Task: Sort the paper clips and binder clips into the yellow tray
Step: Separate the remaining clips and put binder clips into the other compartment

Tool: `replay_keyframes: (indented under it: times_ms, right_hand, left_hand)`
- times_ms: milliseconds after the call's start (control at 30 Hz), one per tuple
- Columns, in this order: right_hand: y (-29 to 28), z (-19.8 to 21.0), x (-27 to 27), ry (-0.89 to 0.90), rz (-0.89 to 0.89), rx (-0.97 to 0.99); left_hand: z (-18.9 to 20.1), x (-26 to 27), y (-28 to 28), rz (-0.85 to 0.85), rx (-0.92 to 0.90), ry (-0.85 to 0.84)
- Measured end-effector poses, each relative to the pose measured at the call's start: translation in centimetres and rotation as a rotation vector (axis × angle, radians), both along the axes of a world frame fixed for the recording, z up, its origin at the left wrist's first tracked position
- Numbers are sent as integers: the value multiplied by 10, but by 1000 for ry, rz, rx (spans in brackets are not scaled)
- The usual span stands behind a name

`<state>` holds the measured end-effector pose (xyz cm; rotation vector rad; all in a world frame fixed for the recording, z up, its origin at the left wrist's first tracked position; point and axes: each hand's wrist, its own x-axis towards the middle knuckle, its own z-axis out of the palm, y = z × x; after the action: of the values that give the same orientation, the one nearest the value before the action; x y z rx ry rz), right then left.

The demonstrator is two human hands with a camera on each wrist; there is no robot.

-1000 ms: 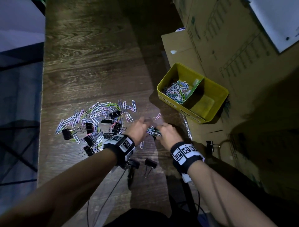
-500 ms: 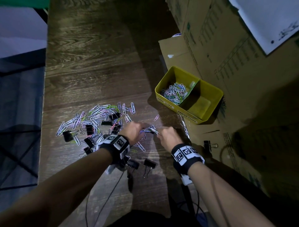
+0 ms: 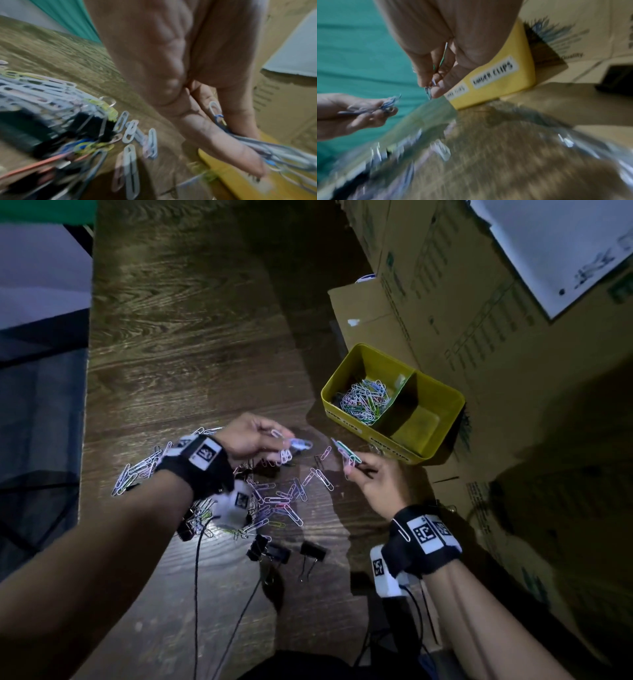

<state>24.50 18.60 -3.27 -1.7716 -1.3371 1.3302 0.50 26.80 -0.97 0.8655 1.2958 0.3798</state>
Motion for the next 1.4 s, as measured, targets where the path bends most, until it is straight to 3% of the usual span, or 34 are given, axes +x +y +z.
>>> replay_keyframes:
  times_ms: [233,367,533,600,700,767,867,1033,1133,1200,1333,1400]
  right_hand:
    - [30,45,11,94,-145,242]
    - [62,61,24,36,-116,302]
    - [99,60,33,-150,-79,276]
    - [111,57,34,-241,-9,239]
    - [125,50,28,-419,162,153]
    - [133,45,20,-566,266,96]
    - [135,44,7,-643,395,32]
    - [111,52,-12,-554,414,326]
    - [77,52,-34,-478,483,427]
    - [49,46,-49,-424,624,356]
    - [-2,13,-70,-481,902,72]
    - [-21,-8,-75,-567,958,64]
  left_hand:
    - [47,59,69,-5,126,-60]
    - [46,105,85,-23,221,122]
    - [27,116,82,-285,263,337]
    - [23,110,79,-211,283,275]
    - [25,91,69,41,275,94]
    - [22,67,62,110,273,80]
    - [16,22,46,105,259,160]
    - [5,-36,1,-138,367,424]
    - [-12,-46,-43,-531,578,541]
    - [-25,-46,-76,-767,701,686]
    - [-45,-45,-121,-781,806,884]
    - [-50,-52,-128,-734,787,950]
